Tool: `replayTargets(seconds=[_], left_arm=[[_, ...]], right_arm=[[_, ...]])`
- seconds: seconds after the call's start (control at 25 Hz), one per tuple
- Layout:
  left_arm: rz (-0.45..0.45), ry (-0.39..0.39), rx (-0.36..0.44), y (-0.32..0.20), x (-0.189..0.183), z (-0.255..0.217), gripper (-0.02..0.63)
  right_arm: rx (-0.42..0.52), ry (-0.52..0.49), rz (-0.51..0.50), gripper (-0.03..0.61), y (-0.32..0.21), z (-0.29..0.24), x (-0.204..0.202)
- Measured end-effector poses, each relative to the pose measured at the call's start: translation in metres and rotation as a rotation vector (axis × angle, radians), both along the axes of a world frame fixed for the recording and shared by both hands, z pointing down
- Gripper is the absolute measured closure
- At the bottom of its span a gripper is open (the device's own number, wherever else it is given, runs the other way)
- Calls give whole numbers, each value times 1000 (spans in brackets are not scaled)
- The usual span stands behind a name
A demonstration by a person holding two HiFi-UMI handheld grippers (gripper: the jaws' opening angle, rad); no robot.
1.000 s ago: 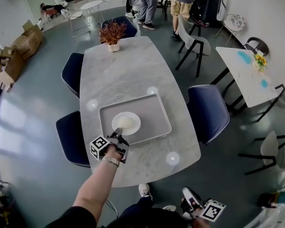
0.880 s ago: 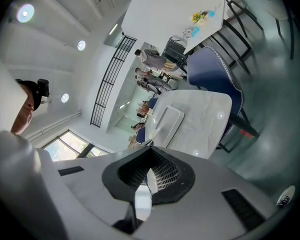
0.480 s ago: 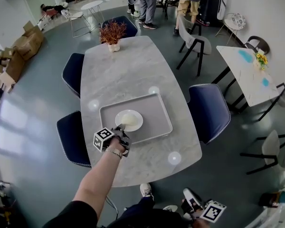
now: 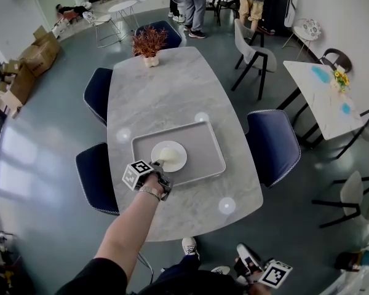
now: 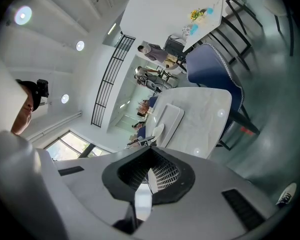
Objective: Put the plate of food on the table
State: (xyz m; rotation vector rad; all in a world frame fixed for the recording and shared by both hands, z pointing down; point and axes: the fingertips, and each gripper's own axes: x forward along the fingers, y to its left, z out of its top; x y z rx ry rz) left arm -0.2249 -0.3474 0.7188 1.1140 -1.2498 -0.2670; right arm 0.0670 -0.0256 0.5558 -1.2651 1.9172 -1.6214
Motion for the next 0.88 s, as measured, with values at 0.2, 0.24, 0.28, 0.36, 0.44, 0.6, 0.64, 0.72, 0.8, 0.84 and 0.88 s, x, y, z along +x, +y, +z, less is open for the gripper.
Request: replayTargets(seconds=[0.2,0.24,0.28,0.36,0.44,0.6,0.64,0.72,0.8,0.84,0.88], left_arm=[[40,-75,-18,6,-5,2,520],[48,-92,-20,7,-6,2,500],[56,-104,-21,8,-6,2,466],[77,-116,-17,11,-4,0,388],[95,-130,-7,15,-4,-1,388],[131,-193,50,26,-13,-9,388],[144,-210,66,30,-16,-11,388],[178,-231,104,37,-21,-17,390],[220,-230,169,44,-21,-29,391],[239,-229,207,47,-22,-37,395],[257,-230,245,50,-22,-45,438]], right_arm=[[-1,-5,3,569,0,1,-2],[0,-7,3,569,0,1,-2],[0,-10,4,569,0,1,-2],[1,-17,4,569,-1,1,-1],[6,-23,0,569,-2,1,-1],[21,-31,-20,569,-4,0,-6],[21,-31,-25,569,-4,0,-6],[24,-29,-38,569,-5,0,-9],[38,-25,-63,569,-8,-3,-13],[45,-23,-78,569,-10,-3,-16],[53,-24,-93,569,-12,-3,-19]])
